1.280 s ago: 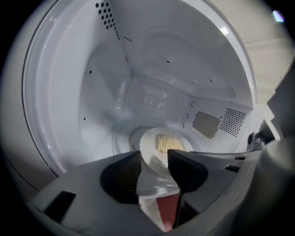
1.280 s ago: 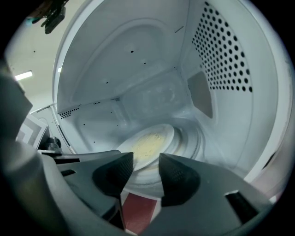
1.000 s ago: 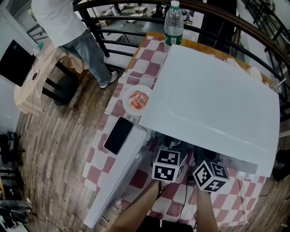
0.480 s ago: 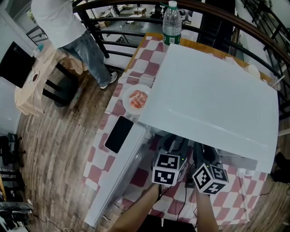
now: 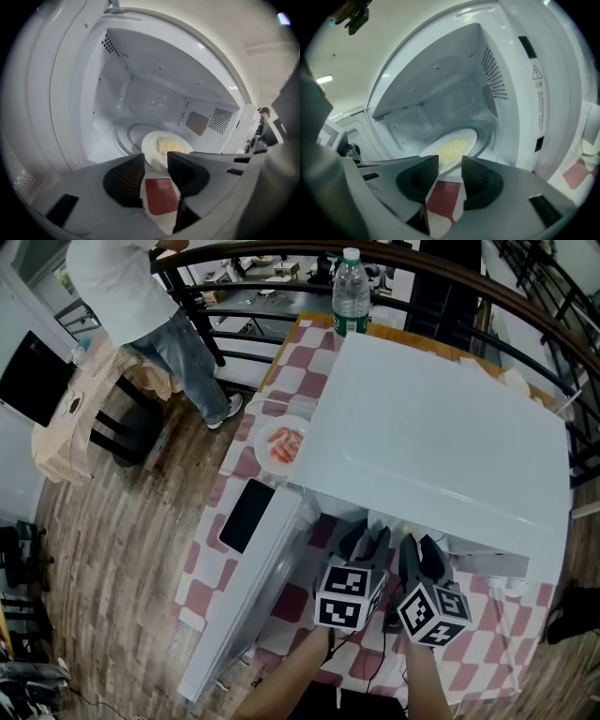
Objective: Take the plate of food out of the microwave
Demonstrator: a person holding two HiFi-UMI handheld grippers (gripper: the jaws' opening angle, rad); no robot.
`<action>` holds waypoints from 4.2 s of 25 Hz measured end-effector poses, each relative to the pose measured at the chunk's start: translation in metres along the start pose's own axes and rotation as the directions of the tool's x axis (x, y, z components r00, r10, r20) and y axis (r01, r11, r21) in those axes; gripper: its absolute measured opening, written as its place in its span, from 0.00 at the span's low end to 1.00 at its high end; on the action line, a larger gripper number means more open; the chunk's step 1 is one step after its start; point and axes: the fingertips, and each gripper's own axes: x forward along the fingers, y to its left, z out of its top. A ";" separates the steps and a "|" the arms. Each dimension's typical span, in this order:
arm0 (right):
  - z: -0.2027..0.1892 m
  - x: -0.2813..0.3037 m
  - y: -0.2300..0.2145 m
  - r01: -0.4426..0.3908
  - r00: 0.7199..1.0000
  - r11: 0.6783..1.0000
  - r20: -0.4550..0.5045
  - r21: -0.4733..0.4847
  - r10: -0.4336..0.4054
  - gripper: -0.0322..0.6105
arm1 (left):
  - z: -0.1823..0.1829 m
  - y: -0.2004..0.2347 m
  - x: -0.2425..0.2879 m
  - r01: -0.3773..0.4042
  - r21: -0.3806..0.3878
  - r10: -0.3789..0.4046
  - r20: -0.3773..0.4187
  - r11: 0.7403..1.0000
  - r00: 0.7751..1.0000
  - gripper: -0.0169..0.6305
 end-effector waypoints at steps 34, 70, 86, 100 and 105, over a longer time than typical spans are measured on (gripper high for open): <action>-0.016 -0.005 0.004 -0.081 0.997 0.921 0.019 0.382 0.080 0.27 | -0.009 0.020 -0.012 -0.025 -0.286 0.031 0.018 0.958 0.999 0.31; -0.026 -0.014 0.009 -0.123 0.990 0.865 0.000 0.486 0.141 0.19 | -0.015 -0.003 -0.020 0.041 -0.344 -0.024 0.053 0.938 0.998 0.20; -0.019 -0.054 0.018 -0.172 0.983 0.876 0.019 0.450 0.183 0.19 | -0.014 -0.027 -0.057 0.038 -0.354 0.001 0.110 0.934 0.994 0.20; -0.027 -0.095 0.028 -0.221 0.971 0.878 0.013 0.424 0.238 0.19 | -0.026 -0.047 -0.100 0.005 -0.373 0.054 0.148 0.928 0.987 0.20; -0.030 -0.105 0.036 -0.222 0.971 0.883 0.015 0.414 0.237 0.19 | -0.027 -0.048 -0.113 0.010 -0.368 0.052 0.158 0.930 0.986 0.20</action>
